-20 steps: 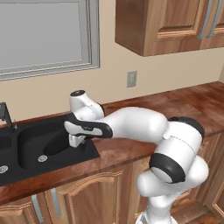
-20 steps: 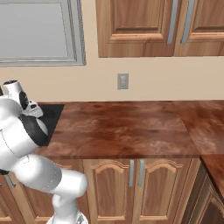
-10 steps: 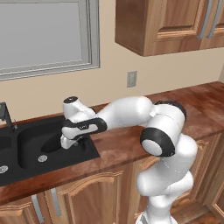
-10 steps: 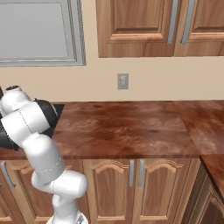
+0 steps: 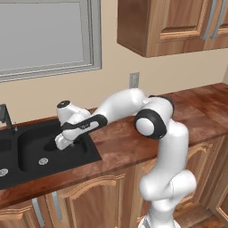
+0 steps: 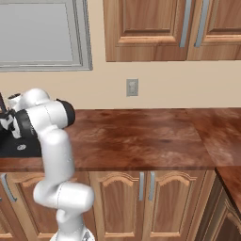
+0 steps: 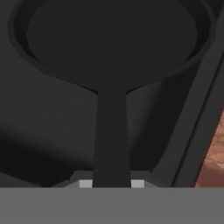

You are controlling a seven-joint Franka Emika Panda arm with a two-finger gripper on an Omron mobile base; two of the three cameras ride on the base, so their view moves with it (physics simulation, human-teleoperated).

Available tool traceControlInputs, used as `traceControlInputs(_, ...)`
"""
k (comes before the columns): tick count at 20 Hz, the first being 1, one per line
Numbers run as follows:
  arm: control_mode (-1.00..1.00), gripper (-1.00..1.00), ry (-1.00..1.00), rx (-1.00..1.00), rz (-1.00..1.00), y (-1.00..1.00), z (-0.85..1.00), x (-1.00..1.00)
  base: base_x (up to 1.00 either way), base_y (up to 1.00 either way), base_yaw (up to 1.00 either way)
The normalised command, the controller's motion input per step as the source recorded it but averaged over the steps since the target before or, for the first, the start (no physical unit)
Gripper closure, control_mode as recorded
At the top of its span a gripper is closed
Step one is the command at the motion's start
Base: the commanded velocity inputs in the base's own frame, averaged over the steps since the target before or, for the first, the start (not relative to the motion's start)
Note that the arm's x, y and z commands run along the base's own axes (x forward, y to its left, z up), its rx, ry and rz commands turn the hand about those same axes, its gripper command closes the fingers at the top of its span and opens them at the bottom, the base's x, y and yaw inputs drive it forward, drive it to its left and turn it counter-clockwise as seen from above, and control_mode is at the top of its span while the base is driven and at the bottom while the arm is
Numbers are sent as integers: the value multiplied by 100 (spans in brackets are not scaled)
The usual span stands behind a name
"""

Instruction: Move the pot and pan from the stove into the sink.

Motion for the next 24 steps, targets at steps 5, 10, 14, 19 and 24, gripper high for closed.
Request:
traceControlInputs(5, -100, -100, 0, -7, -8, 14, -20, 30, 0, 0, 0)
traceControlInputs(10, -100, -100, -2, -2, -9, 10, -5, 21, 0, 0, 0)
traceControlInputs(14, -100, -100, -2, 2, -14, 4, 35, 2, 0, 0, 0)
traceControlInputs(19, -100, -100, 0, 13, -15, -22, 61, -60, 0, 0, 0)
traceControlInputs(24, -100, -100, -9, 18, -9, -29, 74, -89, 0, 0, 0)
